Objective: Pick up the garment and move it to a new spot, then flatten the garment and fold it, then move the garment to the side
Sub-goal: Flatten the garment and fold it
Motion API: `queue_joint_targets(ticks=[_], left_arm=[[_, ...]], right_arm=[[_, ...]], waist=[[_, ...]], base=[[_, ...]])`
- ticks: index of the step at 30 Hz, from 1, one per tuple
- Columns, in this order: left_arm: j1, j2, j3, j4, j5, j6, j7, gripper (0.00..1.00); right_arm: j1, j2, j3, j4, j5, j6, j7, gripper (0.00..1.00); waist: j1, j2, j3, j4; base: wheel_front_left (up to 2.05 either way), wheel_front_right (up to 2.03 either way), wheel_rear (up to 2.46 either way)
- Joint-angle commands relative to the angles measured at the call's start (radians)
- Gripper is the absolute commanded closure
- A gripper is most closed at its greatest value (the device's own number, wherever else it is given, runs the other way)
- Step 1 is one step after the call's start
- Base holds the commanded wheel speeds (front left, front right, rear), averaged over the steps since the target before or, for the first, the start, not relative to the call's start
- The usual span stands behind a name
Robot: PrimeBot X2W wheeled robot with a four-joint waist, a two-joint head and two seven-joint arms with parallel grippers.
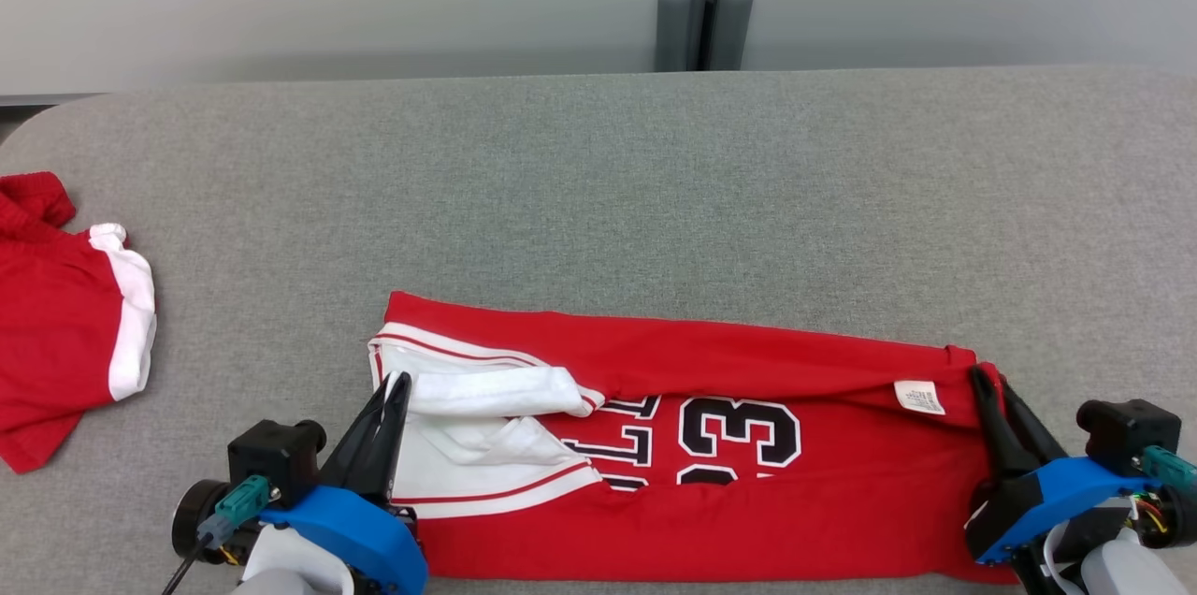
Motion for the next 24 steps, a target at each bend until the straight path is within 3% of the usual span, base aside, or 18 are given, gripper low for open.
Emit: queue_joint_targets(ticks=[1, 2, 8, 13, 19, 24], left_arm=[[0.015, 0.002, 0.004, -0.008, -0.001, 0.011, -0.001, 0.54], [0.020, -0.001, 0.008, -0.012, 0.001, 0.019, -0.005, 0.00], [0.047, -0.018, 0.059, -0.033, 0.038, 0.052, -0.024, 0.00], [0.074, -0.058, 0.183, -0.085, 0.138, 0.085, -0.027, 0.00], [0.123, -0.133, 0.333, -0.129, 0.279, 0.076, -0.027, 0.00], [0.154, -0.197, 0.437, -0.135, 0.361, 0.042, -0.027, 0.00]], right_arm=[[0.018, 0.003, -0.010, -0.010, 0.003, 0.001, -0.011, 0.00], [0.025, 0.004, -0.015, -0.014, 0.003, 0.001, -0.015, 0.00], [0.059, 0.006, -0.041, -0.084, -0.004, 0.001, -0.034, 0.00], [0.068, 0.008, -0.076, -0.120, -0.011, 0.001, -0.013, 0.00], [0.052, 0.043, -0.126, -0.080, -0.023, 0.001, 0.041, 0.00], [0.037, 0.077, -0.152, -0.018, -0.029, 0.001, 0.065, 0.00]], waist=[[0.0001, -0.0001, -0.004, 0.000], [0.0001, -0.0001, -0.006, 0.000], [0.0001, -0.0001, -0.023, -0.007], [0.0001, -0.0001, -0.026, -0.013], [0.0001, -0.0001, -0.024, -0.012], [0.0001, -0.0001, -0.015, -0.008]], base=[[0.00, 0.00, 0.00], [0.00, 0.00, 0.00], [0.00, 0.00, 0.00], [0.00, 0.00, 0.00], [0.00, 0.00, 0.00], [0.00, 0.00, 0.00]])
